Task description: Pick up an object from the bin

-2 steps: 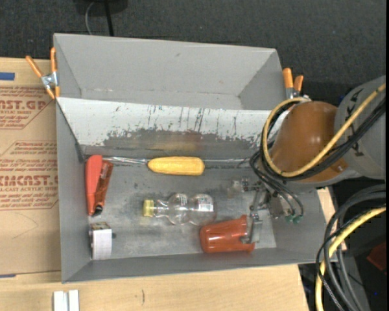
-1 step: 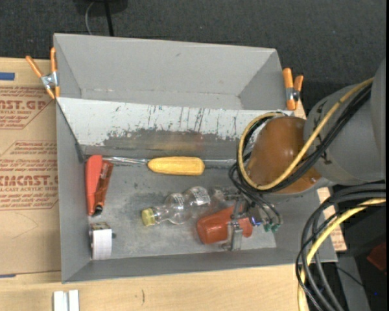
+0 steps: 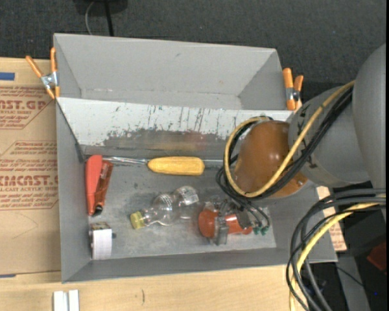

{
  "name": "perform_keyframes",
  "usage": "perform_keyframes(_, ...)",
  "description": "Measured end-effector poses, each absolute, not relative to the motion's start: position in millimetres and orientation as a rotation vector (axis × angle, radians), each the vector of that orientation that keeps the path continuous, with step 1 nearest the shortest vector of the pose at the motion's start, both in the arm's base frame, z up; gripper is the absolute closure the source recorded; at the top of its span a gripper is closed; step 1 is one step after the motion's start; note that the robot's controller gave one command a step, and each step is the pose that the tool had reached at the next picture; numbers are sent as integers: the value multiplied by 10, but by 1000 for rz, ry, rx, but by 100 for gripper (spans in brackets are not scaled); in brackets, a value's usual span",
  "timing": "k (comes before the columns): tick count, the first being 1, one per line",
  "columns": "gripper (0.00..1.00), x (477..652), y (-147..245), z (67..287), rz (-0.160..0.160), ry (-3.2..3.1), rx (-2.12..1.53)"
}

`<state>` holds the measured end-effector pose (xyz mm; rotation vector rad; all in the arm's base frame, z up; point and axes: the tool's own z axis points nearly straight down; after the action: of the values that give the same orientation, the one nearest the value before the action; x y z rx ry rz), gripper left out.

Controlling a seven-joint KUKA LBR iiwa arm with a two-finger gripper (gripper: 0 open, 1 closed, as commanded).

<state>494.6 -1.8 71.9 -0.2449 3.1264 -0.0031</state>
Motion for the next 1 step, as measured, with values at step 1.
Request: perform_keyframes(1, 100, 4946, -18, 719, -3, 3126, -245)
